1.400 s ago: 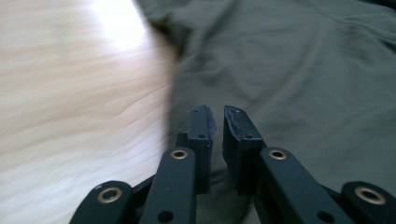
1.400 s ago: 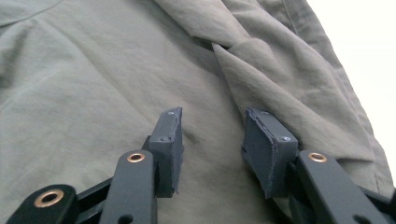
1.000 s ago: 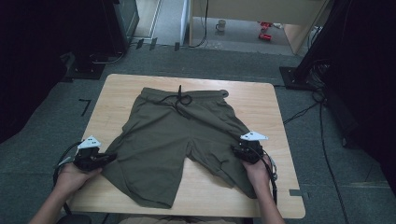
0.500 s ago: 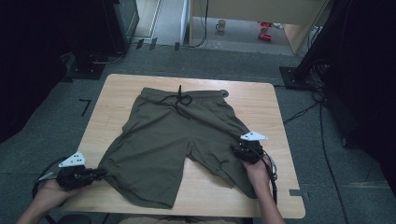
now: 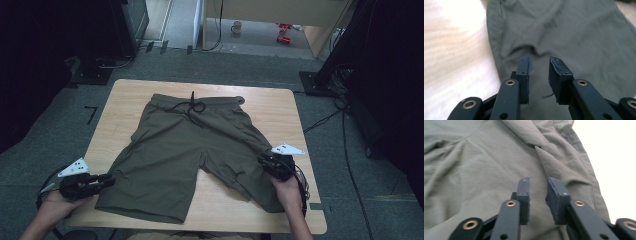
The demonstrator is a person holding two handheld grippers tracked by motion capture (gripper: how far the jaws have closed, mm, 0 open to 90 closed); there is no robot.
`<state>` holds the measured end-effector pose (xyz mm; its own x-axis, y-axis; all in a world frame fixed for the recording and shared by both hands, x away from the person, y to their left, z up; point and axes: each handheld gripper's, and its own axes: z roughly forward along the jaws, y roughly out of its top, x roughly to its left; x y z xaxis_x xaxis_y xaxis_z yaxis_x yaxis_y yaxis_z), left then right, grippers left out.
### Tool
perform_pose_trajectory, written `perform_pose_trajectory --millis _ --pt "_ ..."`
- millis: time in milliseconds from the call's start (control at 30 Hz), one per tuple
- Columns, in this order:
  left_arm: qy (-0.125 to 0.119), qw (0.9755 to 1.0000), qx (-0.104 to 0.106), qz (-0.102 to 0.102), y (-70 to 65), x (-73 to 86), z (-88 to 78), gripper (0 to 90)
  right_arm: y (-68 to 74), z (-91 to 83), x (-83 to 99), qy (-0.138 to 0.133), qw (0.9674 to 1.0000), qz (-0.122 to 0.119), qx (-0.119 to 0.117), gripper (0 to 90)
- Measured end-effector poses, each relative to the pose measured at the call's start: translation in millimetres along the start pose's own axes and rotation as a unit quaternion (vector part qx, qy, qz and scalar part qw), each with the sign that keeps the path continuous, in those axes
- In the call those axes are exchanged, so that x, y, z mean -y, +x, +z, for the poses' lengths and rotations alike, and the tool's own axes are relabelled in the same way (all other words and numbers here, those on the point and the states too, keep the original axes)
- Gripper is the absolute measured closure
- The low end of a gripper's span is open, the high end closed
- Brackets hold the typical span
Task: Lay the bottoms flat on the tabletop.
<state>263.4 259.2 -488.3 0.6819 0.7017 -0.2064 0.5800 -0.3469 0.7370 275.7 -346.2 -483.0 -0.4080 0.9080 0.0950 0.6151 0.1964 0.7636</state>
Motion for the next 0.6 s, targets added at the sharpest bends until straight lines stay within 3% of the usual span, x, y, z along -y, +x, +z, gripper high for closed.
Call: perform_pose_trajectory --millis 133,267,367,600 --pt "-0.012 0.9999 0.001 -0.002 -7.3 -18.2 12.9 69.4 7.9 -11.6 10.1 0.01 0.9997 -0.024 -0.001 70.4" --pt "-0.02 0.9998 0.008 0.004 -14.2 -33.2 26.8 68.0 27.5 -25.6 18.7 -0.009 0.999 -0.041 -0.018 69.4" --pt "-0.028 0.9996 0.009 -0.001 -16.2 -42.8 34.8 66.7 38.6 -30.2 24.8 -0.021 0.9985 -0.031 -0.039 68.5" --pt "-0.036 0.9993 0.004 -0.005 -18.4 -60.7 53.2 64.9 58.8 -35.5 30.5 -0.027 0.997 -0.037 -0.063 68.2"
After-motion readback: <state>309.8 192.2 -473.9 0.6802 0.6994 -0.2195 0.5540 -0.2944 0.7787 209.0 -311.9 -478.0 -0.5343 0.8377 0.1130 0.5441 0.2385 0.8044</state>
